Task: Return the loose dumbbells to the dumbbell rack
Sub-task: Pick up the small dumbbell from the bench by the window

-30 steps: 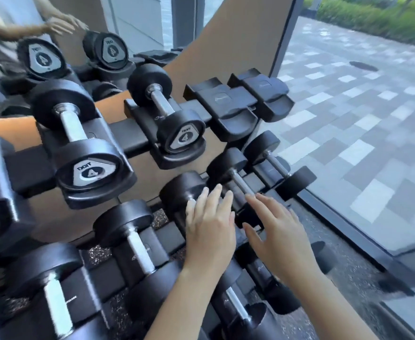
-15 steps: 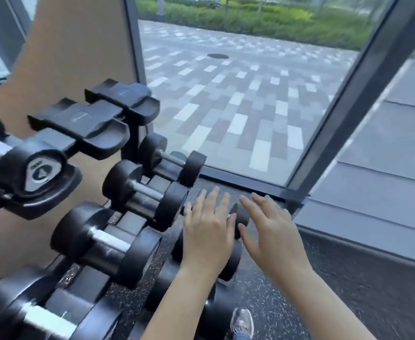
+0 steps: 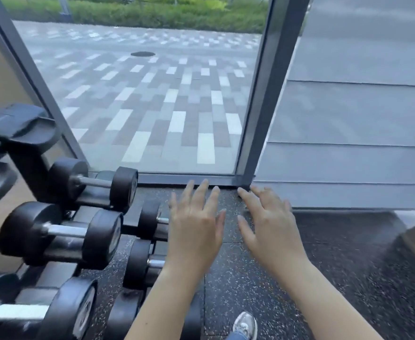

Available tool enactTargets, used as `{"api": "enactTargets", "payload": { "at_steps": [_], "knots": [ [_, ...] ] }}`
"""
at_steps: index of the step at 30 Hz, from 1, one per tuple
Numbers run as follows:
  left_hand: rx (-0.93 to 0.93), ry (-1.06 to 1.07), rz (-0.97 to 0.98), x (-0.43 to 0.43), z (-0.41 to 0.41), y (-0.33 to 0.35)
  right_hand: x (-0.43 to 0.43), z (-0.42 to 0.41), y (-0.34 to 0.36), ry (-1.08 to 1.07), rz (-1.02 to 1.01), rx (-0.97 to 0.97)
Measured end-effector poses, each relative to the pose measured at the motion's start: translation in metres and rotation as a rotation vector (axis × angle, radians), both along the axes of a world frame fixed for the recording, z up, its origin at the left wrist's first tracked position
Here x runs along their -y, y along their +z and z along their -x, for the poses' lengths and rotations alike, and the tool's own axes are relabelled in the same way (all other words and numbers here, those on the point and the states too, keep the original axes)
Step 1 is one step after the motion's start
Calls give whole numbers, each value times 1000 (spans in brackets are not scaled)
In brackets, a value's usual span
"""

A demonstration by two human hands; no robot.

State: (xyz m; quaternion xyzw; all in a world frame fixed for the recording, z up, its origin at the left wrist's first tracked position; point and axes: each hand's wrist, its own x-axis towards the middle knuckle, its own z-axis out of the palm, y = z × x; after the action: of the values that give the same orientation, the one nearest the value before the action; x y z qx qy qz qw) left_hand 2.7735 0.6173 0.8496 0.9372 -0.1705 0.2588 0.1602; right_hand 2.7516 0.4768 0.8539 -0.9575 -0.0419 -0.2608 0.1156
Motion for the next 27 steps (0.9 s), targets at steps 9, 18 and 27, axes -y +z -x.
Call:
{"api": "enactTargets", "payload": {
  "at_steps": [9,18,27],
  "knots": [
    [0,-123,-75,94,-87,6,91,-75,5,-150,-52,-16],
    [20,-388,-8,221,-170,-1,209,-133,9,-414,-65,-33],
    [-17,-495,-61,296,-199,0,269,-141,6,-556,-55,-42]
  ]
}}
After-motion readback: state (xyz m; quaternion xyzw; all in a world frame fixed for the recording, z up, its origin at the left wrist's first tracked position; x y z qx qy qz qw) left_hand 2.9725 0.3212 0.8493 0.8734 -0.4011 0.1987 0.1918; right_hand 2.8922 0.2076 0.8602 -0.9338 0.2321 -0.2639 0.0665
